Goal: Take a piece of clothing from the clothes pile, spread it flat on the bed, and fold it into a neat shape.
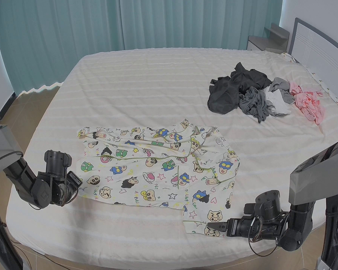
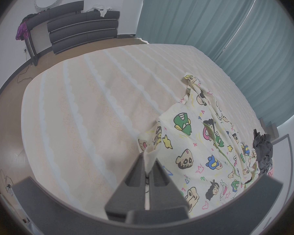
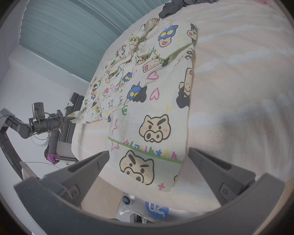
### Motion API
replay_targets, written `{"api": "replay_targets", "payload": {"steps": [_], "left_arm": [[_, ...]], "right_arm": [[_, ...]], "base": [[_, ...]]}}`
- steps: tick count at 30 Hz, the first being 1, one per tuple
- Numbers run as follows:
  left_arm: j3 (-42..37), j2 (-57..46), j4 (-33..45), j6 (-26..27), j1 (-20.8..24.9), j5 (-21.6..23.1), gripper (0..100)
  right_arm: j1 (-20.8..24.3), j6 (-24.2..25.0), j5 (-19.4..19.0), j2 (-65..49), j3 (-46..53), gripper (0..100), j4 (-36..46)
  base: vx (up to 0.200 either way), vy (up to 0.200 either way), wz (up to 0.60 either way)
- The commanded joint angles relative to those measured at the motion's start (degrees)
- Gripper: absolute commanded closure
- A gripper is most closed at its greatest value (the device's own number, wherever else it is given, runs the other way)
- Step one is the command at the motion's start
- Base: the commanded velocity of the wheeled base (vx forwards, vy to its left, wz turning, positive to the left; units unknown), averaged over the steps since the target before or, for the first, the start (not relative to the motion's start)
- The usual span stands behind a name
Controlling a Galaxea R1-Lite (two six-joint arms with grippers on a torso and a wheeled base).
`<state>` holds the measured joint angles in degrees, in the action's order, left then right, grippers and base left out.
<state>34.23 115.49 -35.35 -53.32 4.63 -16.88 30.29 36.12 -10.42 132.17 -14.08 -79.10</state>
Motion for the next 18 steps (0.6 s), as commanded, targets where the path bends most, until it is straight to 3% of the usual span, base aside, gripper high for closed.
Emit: {"api": "replay_targets", "payload": {"steps": [1,10,18], "left_arm": [[-0.1,-0.5,-0.1,0.0,0.0,0.4,100],[-0.8,-0.9,-0.2,0.0,0.1,0.5,100],[-0.8,-0.7,-0.2,-0.1,0.3,1.8,100]], "right_arm": [[0.2,0.0,0.5,-1.0,1.2,0,-0.4],[1.7,-0.1,0.4,0.7,-1.7,0,0.8],[3.8,-0.1,0.5,-2.0,-9.1,0,15.6]], "base": [[0.000,0.000,0.00],[0.000,0.000,0.00],[0.000,0.000,0.00]]}}
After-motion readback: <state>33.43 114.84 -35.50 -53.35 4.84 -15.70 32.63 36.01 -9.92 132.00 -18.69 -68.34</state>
